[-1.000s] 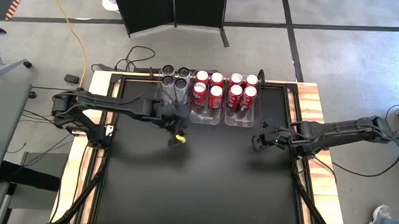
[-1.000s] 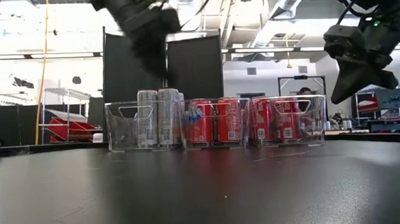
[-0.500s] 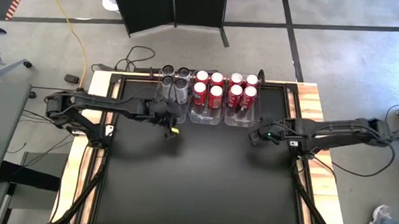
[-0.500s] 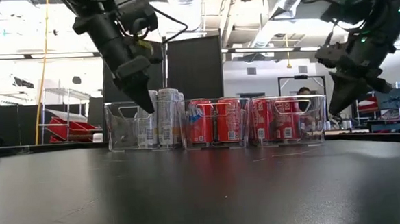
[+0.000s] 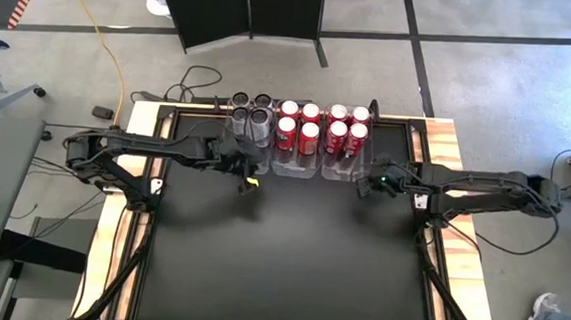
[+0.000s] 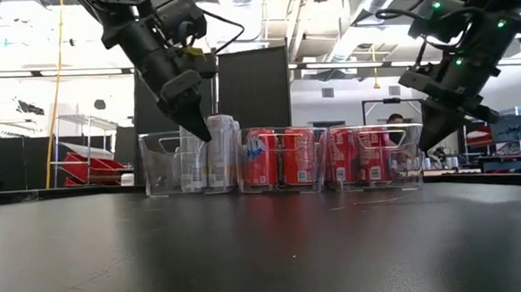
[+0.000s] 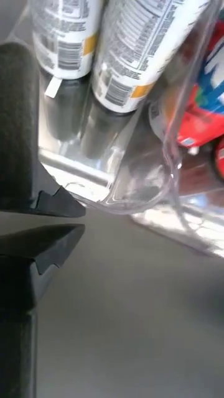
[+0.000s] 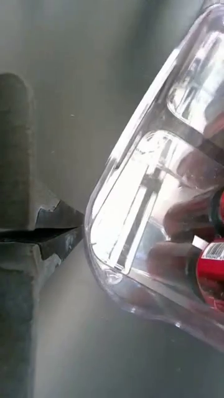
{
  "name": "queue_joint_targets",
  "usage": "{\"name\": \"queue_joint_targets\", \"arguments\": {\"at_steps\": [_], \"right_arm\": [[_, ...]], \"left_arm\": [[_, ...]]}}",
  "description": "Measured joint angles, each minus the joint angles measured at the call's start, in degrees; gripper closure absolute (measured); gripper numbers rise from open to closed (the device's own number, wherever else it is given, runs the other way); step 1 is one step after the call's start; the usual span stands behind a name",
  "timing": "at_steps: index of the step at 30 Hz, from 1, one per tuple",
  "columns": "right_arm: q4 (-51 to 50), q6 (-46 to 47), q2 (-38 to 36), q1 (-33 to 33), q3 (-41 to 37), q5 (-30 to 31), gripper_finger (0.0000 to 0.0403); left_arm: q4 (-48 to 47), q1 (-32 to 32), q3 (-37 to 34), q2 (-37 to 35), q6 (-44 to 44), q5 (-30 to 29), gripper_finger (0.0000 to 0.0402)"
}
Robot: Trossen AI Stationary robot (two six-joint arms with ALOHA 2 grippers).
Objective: Sort soda cans
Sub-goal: Adjust the transparent bins to align them on the table, then return to Home Position
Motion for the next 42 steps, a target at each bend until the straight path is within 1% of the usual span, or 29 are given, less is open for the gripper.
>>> {"name": "queue_joint_targets", "arguments": {"at_steps": [7,13,16,18,21,23,26,31,34,37,38,40,42], "right_arm": [[1.3,-3.5,0.1,-4.5,0.0,-1.0,0.04],[1.4,-4.4,0.1,-5.5,0.0,-1.6,0.04],[1.3,-3.5,-0.9,-4.4,-0.1,-1.5,0.04],[1.3,-1.3,-2.0,-2.4,-0.1,-1.2,0.04],[2.4,1.0,-4.2,1.0,0.7,-0.4,0.04],[2.0,0.3,-5.6,2.6,1.9,-0.1,0.04],[2.2,-5.0,-7.3,4.0,5.3,0.2,0.0402],[2.4,-18.4,-8.8,4.6,12.5,0.2,0.0402],[6.9,-25.9,-9.7,5.2,16.5,0.0,0.0402],[13.6,-32.5,-10.7,5.4,19.5,-0.3,0.0402],[14.3,-35.1,-11.1,5.4,20.0,-0.3,0.0402],[15.3,-36.9,-11.8,5.4,21.7,-0.4,0.0398],[15.6,-36.2,-12.6,5.4,22.9,-1.7,0.0395]], "left_arm": [[4.8,0.6,0.0,0.1,-0.6,1.2,0.0375],[5.6,0.6,0.2,0.1,-3.5,3.5,0.0374],[3.1,-0.2,1.8,-0.5,-4.6,4.2,0.0374],[0.5,-1.1,3.4,-1.8,-4.6,4.2,0.0374],[-2.7,-2.0,5.9,-4.6,-3.8,4.2,0.0374],[-4.0,-1.9,6.7,-7.0,-4.0,3.8,0.0375],[-4.3,-1.1,7.2,-11.1,-4.4,3.6,0.0382],[-2.7,-0.6,7.2,-17.6,-5.6,3.6,0.0399],[-1.9,-0.6,7.3,-20.5,-2.6,3.6,0.0399],[-2.7,-0.6,7.2,-21.9,0.9,3.7,0.0399],[-3.1,-0.7,7.2,-22.2,1.1,4.0,0.0399],[-2.7,-1.1,7.2,-23.2,-0.3,6.5,0.0399],[-2.4,-2.1,7.2,-24.6,-2.2,8.1,0.04]]}}
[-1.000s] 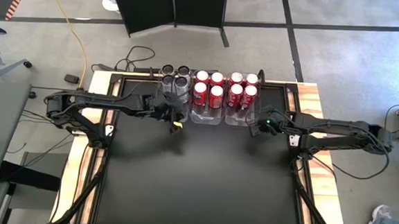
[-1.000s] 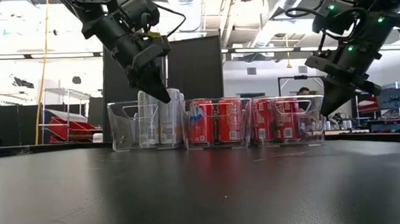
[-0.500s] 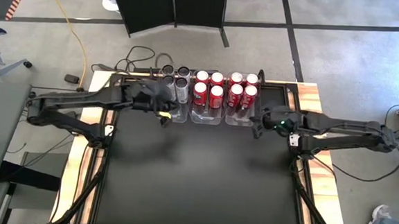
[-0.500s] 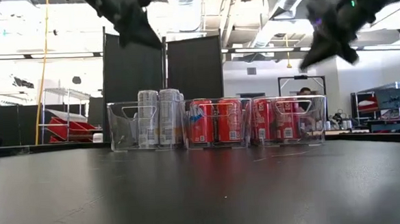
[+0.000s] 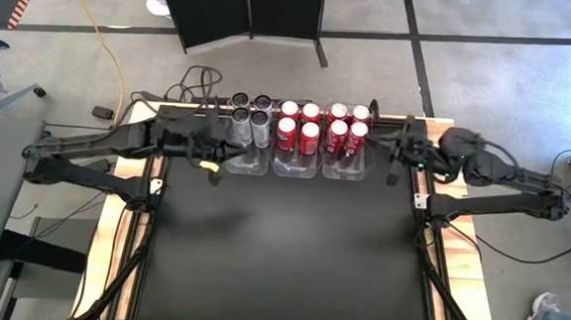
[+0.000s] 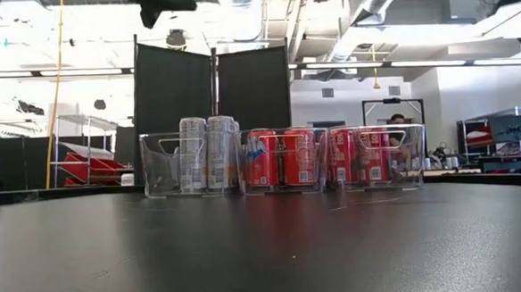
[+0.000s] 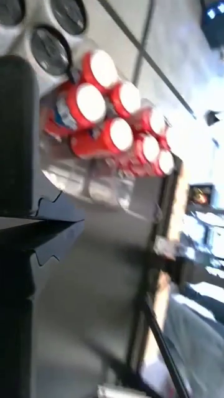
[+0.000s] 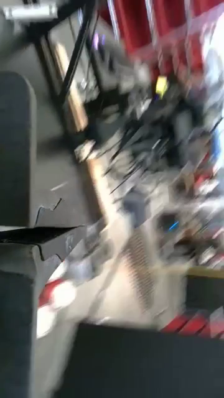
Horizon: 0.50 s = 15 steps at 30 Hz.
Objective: Sort soda cans
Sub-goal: Return to Home Position
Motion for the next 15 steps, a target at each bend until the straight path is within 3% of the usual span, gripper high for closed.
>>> {"name": "queue_joint_targets", "arguments": {"at_steps": [8,15], "right_arm": [[8.3,-18.2,-3.8,3.3,0.4,-17.6,0.0401],[5.3,-24.1,-4.0,9.7,0.4,-19.8,0.0402]], "left_arm": [[-4.7,-7.0,0.0,-6.6,4.5,0.3,0.0401],[-8.2,-13.6,0.0,-10.4,8.5,-4.3,0.0401]]}}
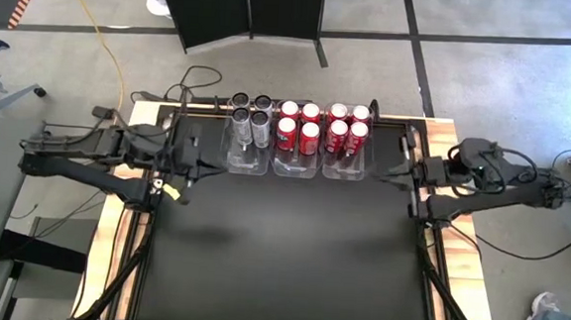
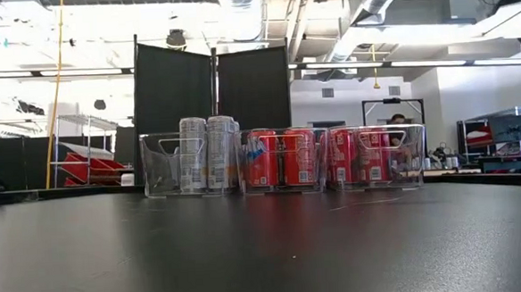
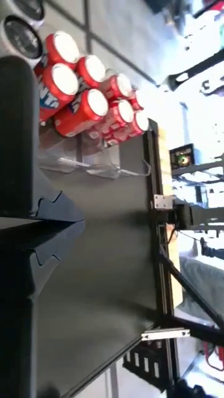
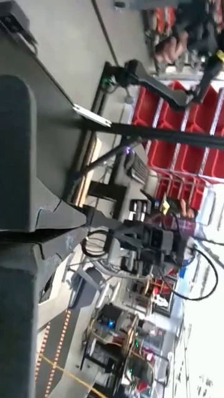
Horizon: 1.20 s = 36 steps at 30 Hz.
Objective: Sort soda cans
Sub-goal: Return to Home Position
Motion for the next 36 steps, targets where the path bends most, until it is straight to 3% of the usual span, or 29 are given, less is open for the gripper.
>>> {"name": "queue_joint_targets", "arguments": {"at_steps": [6,15,21,27,33,36], "right_arm": [[-0.3,-0.5,-5.1,1.3,-4.5,0.2,0.0402],[3.1,3.8,-13.7,1.3,-15.1,3.3,0.0403],[3.5,7.6,-17.4,-0.1,-21.9,3.3,0.0403],[11.2,9.1,-26.2,-1.9,-28.3,3.4,0.0403],[2.0,11.4,-36.6,-4.7,-29.8,3.5,0.0403],[-2.2,11.9,-36.8,-6.9,-29.5,3.5,0.0403]], "left_arm": [[-0.6,-1.4,-1.5,-1.6,2.3,-0.6,0.0401],[8.1,-1.4,-14.8,-6.5,-3.4,-0.6,0.0401],[19.0,-1.4,-24.7,-11.6,-5.7,-0.1,0.0402],[25.1,-1.4,-33.3,-16.8,-6.1,0.8,0.0401],[28.6,-1.4,-38.2,-22.8,-6.0,0.9,0.0401],[29.0,-1.3,-39.5,-25.6,-5.2,1.7,0.0401]]}}
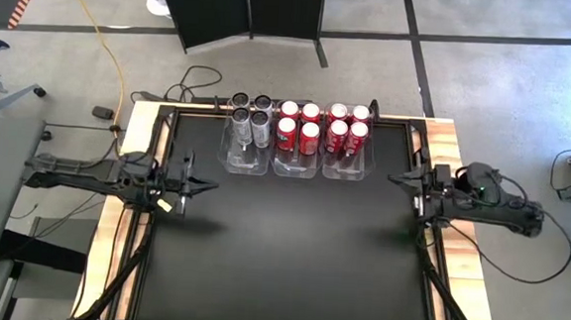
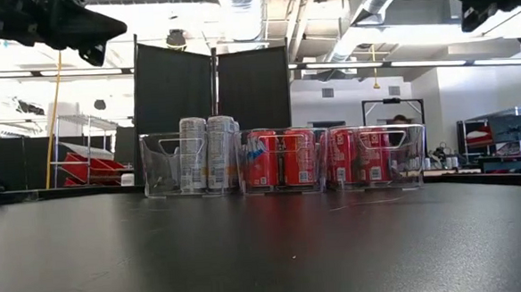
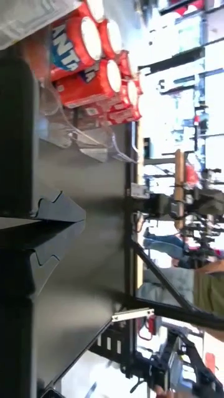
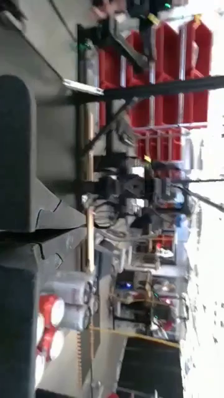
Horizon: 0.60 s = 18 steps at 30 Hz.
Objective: Sort soda cans
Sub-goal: Return to Home Position
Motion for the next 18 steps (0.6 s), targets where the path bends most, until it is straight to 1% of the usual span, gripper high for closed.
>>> {"name": "queue_joint_targets", "arguments": {"at_steps": [3,7,10,13,18], "right_arm": [[0.4,0.6,0.9,-1.5,0.0,-0.3,0.0403],[0.3,-0.1,0.2,-2.1,-0.8,-0.8,0.0403],[5.0,1.5,0.0,-1.9,-2.9,-1.2,0.0403],[7.6,4.5,1.1,-1.9,-5.1,-1.4,0.0403],[9.9,5.5,1.2,-2.0,-7.7,-1.7,0.0403]], "left_arm": [[2.1,0.9,-1.8,-1.6,0.8,0.1,0.0401],[5.2,2.1,-5.1,-2.5,-0.2,1.3,0.0402],[7.1,2.4,-7.7,-2.6,-1.4,1.9,0.0402],[9.3,2.2,-9.1,-2.6,-2.1,1.9,0.0401],[9.7,1.6,-10.0,-3.4,0.0,2.0,0.0401]]}}
